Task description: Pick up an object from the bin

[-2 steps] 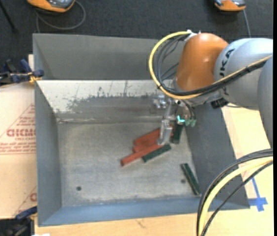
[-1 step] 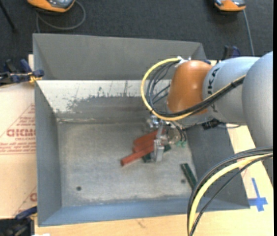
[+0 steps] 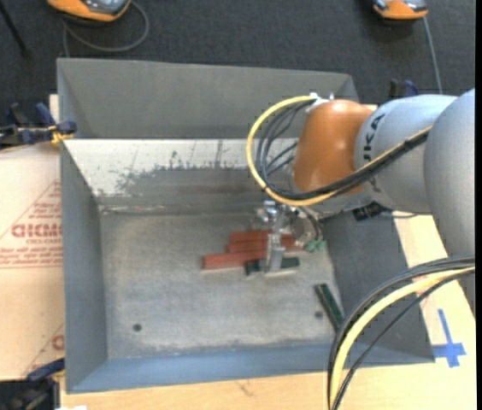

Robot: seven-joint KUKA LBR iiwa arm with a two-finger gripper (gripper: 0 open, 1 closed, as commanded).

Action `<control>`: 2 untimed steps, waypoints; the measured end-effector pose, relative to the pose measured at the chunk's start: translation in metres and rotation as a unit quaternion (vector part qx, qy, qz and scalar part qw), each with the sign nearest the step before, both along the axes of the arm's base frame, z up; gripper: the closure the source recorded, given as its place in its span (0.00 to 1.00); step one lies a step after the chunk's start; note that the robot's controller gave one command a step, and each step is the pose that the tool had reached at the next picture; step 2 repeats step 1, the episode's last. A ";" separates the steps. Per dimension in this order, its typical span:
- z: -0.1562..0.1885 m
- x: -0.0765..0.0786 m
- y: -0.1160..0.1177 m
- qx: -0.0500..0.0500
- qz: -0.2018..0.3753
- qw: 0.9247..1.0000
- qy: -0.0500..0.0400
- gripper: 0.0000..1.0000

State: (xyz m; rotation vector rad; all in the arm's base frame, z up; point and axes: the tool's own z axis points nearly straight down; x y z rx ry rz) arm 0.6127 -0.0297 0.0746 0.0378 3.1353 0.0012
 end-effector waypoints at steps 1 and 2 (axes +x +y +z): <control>0.147 -0.004 0.032 -0.001 0.048 0.999 -0.003 1.00; 0.147 -0.004 0.032 -0.001 0.048 0.999 -0.003 1.00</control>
Offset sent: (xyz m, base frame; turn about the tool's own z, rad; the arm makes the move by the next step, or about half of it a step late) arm -0.0066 0.0330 0.1407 -0.0978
